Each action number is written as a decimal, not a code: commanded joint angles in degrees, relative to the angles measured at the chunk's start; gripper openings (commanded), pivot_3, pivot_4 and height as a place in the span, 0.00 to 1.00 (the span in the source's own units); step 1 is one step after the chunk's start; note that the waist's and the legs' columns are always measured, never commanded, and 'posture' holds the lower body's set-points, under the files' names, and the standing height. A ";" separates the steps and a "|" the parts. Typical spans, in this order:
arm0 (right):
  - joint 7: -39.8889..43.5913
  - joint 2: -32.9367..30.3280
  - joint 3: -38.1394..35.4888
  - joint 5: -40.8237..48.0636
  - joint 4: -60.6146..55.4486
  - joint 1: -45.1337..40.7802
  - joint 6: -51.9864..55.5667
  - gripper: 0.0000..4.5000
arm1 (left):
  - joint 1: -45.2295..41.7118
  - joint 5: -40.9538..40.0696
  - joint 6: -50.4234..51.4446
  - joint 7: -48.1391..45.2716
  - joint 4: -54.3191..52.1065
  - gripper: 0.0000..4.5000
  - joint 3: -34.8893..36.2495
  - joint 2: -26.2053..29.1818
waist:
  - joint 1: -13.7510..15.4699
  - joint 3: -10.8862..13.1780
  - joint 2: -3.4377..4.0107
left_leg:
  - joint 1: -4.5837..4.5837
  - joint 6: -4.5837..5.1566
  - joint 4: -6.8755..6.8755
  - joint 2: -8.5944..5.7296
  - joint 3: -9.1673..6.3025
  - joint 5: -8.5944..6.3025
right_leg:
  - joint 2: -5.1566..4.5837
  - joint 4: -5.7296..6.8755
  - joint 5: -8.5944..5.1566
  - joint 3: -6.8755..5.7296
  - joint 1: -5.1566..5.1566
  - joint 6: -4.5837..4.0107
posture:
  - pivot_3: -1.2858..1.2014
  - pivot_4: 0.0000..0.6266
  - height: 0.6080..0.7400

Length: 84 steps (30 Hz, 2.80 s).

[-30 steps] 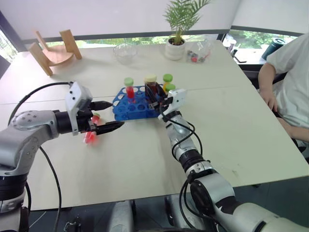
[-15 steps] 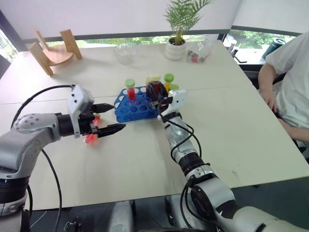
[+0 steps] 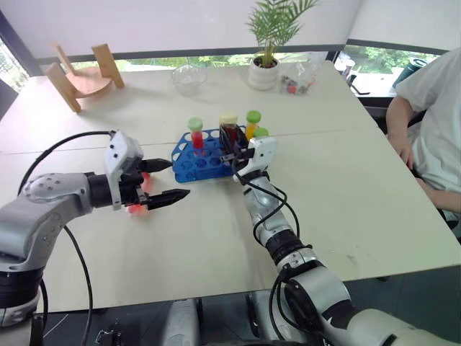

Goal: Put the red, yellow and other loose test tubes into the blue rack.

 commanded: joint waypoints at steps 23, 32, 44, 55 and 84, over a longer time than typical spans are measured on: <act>1.96 6.99 0.81 -1.65 8.75 -0.39 -4.04 0.71 | -0.44 -1.68 0.18 1.96 -1.96 1.00 1.13 -0.27 | -0.46 0.03 0.04 | 0.01 -0.01 -0.01 0.00 -0.02 0.01 | 0.01 0.00 0.00 -0.01 -0.01 0.00 | 0.52 0.24 1.00; 3.37 4.35 5.31 -3.61 -3.81 7.87 -0.81 0.99 | -0.40 -1.06 -0.45 1.99 -1.35 1.00 0.37 -1.22 | 0.03 -0.01 -0.02 | -0.09 -0.02 -0.11 -0.01 -0.05 0.00 | -0.02 -0.15 -0.02 -0.04 -0.05 0.00 | 0.52 0.24 1.00; 17.75 -22.67 3.43 11.19 -63.24 26.23 45.31 0.99 | 3.77 6.01 1.32 9.51 -0.17 1.00 2.73 2.52 | 0.49 0.02 -0.02 | -0.11 -0.03 -0.03 -0.02 -0.05 0.01 | -0.05 -0.15 -0.03 -0.02 -0.03 0.00 | 0.52 0.24 1.00; 39.53 -49.43 -6.85 33.11 -75.33 15.96 68.97 0.99 | -16.77 9.77 32.52 24.83 13.65 1.00 -7.35 -0.81 | 0.43 0.15 -0.23 | -0.05 0.03 0.04 -0.05 -0.07 0.00 | 0.05 -0.21 -0.05 -0.02 0.09 0.07 | 0.52 0.24 1.00; 37.36 -51.87 -11.59 32.62 -78.21 17.23 71.18 1.00 | -31.42 3.87 25.32 17.54 23.38 0.18 6.93 -15.82 | 2.21 0.30 -0.50 | -0.22 0.08 0.14 -0.07 -0.14 -0.04 | -0.04 -0.18 -0.04 -0.16 0.02 0.08 | 0.52 0.24 1.00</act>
